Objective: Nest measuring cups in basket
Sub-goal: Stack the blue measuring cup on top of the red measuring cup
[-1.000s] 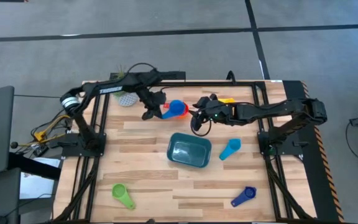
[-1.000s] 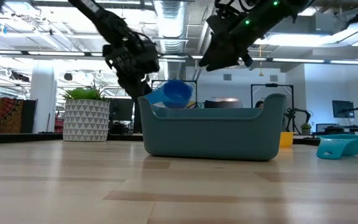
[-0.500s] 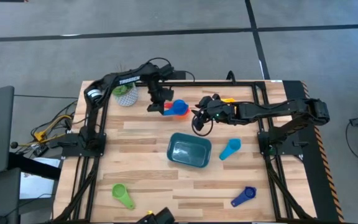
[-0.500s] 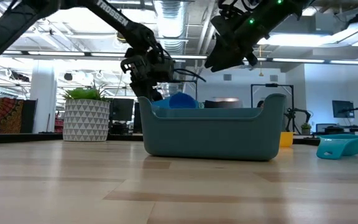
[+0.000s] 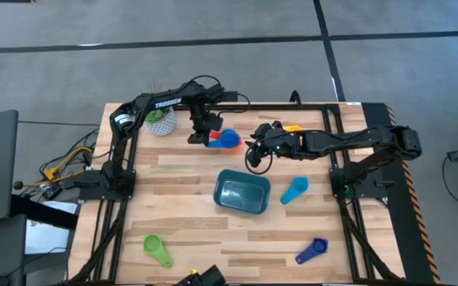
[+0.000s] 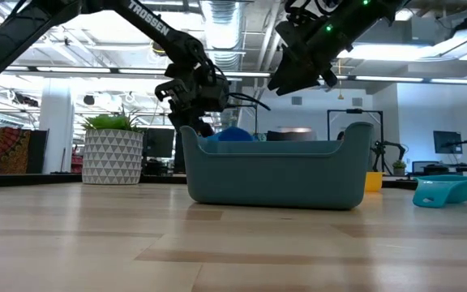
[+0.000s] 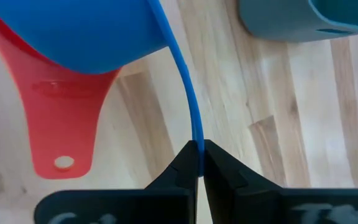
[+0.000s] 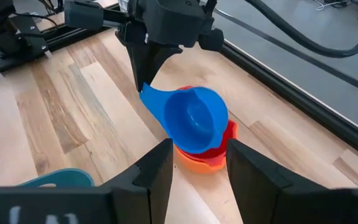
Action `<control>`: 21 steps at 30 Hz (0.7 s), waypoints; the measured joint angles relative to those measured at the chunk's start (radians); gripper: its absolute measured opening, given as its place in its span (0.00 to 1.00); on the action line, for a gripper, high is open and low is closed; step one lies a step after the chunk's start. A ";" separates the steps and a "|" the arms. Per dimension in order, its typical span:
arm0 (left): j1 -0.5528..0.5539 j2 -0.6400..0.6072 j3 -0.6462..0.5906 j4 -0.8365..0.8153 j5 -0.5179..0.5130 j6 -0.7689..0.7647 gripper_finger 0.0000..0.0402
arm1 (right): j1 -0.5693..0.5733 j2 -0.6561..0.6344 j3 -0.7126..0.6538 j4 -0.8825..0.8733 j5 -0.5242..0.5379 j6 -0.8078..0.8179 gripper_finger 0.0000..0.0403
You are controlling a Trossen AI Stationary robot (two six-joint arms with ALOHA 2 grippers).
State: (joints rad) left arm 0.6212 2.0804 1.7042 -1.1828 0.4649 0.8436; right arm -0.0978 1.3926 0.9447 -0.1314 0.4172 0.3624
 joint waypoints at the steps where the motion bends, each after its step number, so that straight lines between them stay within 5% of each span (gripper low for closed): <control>1: 0.000 0.000 0.000 0.000 0.000 0.000 0.00 | 0.000 0.000 0.000 0.000 0.000 0.003 0.43; 12: 0.000 0.000 0.000 0.000 -0.008 -0.011 0.21 | -0.001 0.000 0.000 0.000 0.000 0.004 0.43; 21: 0.001 -0.003 0.000 0.015 -0.223 -0.097 0.34 | -0.001 0.000 0.000 -0.013 0.000 0.004 0.43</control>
State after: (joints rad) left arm 0.6219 2.0775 1.7042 -1.1679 0.2415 0.7468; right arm -0.0986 1.3930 0.9447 -0.1443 0.4173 0.3667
